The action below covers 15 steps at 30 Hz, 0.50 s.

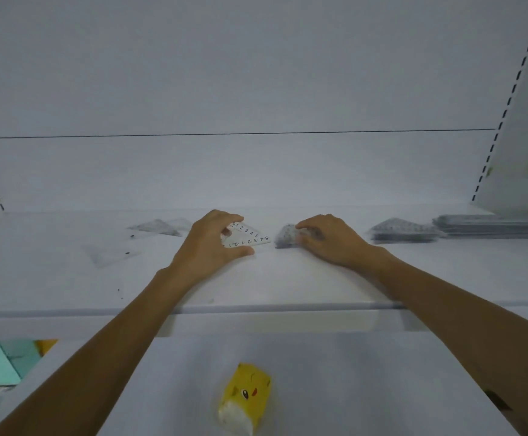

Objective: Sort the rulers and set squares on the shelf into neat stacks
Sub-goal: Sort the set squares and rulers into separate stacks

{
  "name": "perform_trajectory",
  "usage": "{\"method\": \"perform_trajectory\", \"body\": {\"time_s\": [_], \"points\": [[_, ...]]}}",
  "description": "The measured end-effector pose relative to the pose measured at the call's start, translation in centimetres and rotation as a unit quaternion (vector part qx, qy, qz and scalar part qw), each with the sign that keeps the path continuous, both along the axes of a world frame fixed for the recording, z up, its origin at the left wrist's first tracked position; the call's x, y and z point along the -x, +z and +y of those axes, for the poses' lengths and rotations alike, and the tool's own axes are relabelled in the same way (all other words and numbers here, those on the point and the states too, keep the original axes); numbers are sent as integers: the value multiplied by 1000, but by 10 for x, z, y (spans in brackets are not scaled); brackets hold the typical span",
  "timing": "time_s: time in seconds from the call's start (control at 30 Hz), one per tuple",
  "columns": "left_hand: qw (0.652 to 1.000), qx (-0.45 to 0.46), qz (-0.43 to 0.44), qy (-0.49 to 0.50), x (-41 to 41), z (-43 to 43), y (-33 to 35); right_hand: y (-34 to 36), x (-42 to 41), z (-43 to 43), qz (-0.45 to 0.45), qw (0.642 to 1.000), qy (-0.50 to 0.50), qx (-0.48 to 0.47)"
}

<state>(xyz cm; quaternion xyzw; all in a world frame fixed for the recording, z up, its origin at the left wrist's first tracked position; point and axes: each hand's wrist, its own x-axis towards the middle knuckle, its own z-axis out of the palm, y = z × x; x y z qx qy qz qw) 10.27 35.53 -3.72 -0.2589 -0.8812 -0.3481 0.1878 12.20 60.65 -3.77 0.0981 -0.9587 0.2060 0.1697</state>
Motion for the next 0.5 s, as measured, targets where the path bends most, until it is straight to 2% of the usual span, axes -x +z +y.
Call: {"method": "perform_trajectory", "body": {"time_s": [0.3, 0.5], "points": [[999, 38, 10, 17, -9, 26, 6, -3, -18, 12, 52, 997, 16, -52], [999, 39, 17, -21, -12, 108, 22, 1, -62, 75, 66, 996, 12, -54]]}}
